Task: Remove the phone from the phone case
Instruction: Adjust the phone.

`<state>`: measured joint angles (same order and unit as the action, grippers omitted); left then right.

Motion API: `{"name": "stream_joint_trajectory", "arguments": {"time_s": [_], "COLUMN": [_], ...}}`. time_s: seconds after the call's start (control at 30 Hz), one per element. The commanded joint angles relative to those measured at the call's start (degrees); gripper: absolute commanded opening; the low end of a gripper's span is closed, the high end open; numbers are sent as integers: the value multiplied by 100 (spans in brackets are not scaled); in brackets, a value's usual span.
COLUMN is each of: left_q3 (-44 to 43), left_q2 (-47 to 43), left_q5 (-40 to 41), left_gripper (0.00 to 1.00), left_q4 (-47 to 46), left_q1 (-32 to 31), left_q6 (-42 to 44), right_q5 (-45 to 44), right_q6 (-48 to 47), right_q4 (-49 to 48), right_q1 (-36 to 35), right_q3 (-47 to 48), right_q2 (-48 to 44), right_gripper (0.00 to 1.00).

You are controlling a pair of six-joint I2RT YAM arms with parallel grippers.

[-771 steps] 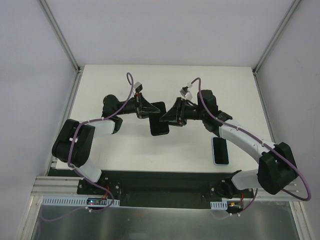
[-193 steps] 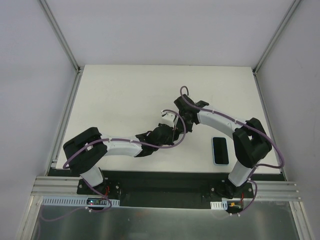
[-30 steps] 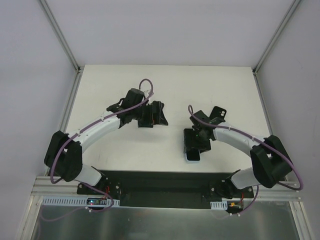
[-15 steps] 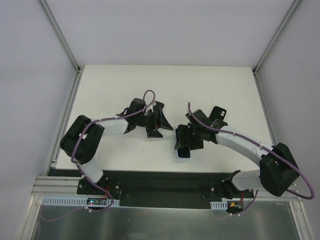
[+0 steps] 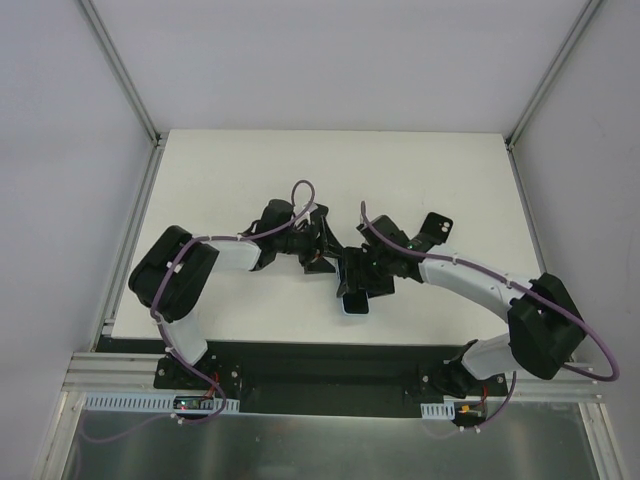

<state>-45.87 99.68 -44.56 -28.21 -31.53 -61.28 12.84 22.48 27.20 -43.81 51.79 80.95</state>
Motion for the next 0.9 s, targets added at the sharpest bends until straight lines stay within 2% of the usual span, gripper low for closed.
{"name": "stream_joint_trajectory", "arguments": {"time_s": [0.0,0.1,0.27,0.33,0.37,0.4,0.43,0.47,0.5,0.53,0.57,0.63,0.77,0.87], "left_q3": [157,148,96,52,43,25,16,-10,-27,-28,-36,-10,130,323], "left_q2": [175,236,280,289,280,271,263,254,263,245,219,184,43,-18], "left_q5": [-229,-255,-369,-396,-448,-475,-493,-519,-580,-607,-624,-651,-835,-1072], "left_gripper": [67,62,59,50,37,29,18,0,0,0,0,0,0,0], "left_q4": [-528,-528,-528,-554,-563,-589,-598,-598,-598,-607,-616,-651,-1141,-2141], "left_q1": [-195,-257,-398,-433,-433,-433,-424,-433,-433,-433,-433,-416,-310,-143], "left_q6": [-218,-209,-201,-201,-209,-218,-227,-236,-236,-236,-244,-253,-445,-893], "right_q5": [61,-44,-133,-150,-168,-177,-185,-255,-291,-343,-422,-475,-563,-878], "right_q6": [116,108,64,46,55,63,64,72,46,20,11,-42,-42,116], "right_q4": [-189,-84,92,145,154,154,171,206,320,391,452,567,663,795], "right_q1": [-31,-31,-31,-31,-31,-31,-31,-31,-22,-22,-13,-5,144,259], "right_q3": [446,560,683,692,683,666,666,674,701,718,710,675,499,289], "right_q2": [44,97,193,246,255,255,264,255,255,229,185,-33,-658,-1334], "right_gripper": [26,26,26,26,26,26,27,31,40,59,71,90,92,92]}}
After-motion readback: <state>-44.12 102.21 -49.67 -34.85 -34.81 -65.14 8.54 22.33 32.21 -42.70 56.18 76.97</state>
